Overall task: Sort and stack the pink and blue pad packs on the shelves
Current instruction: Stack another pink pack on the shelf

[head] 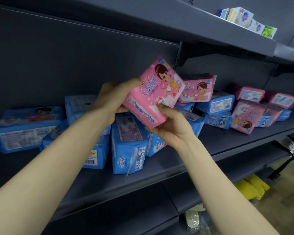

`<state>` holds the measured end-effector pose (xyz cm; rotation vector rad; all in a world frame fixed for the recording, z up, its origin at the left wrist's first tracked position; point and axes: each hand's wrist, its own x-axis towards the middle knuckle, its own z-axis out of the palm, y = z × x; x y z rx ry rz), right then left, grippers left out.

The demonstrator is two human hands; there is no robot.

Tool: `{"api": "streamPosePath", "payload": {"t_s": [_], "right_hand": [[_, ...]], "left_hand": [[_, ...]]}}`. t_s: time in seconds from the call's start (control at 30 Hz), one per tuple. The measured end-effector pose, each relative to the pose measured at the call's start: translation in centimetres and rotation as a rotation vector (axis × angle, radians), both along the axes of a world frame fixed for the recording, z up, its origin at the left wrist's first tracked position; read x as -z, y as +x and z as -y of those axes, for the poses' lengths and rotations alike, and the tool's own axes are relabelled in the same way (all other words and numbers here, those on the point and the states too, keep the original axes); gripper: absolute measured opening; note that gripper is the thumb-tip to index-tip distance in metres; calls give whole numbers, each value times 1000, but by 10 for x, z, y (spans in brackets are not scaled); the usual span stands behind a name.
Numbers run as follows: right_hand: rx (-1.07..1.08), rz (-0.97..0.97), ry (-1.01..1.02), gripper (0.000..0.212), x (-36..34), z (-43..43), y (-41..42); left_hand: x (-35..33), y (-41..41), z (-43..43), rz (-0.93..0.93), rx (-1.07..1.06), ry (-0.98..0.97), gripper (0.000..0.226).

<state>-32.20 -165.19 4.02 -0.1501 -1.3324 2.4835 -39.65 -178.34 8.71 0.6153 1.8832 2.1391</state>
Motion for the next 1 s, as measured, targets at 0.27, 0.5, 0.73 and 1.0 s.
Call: {"api": "streamPosePath", "payload": {"t_s": [0.27, 0.5, 0.73, 1.0], "right_hand": [[99, -102, -38, 68, 7, 18, 0], [229, 204, 119, 36, -4, -13, 21], [393, 225, 429, 19, -21, -35, 37], [374, 36, 933, 72, -35, -25, 44]], "left_hand": [[7, 19, -17, -41, -6, 51, 67], [5, 14, -15, -158, -80, 10, 75], [0, 10, -5, -239, -85, -61, 75], [3, 9, 8, -240, 4, -127, 75]]}}
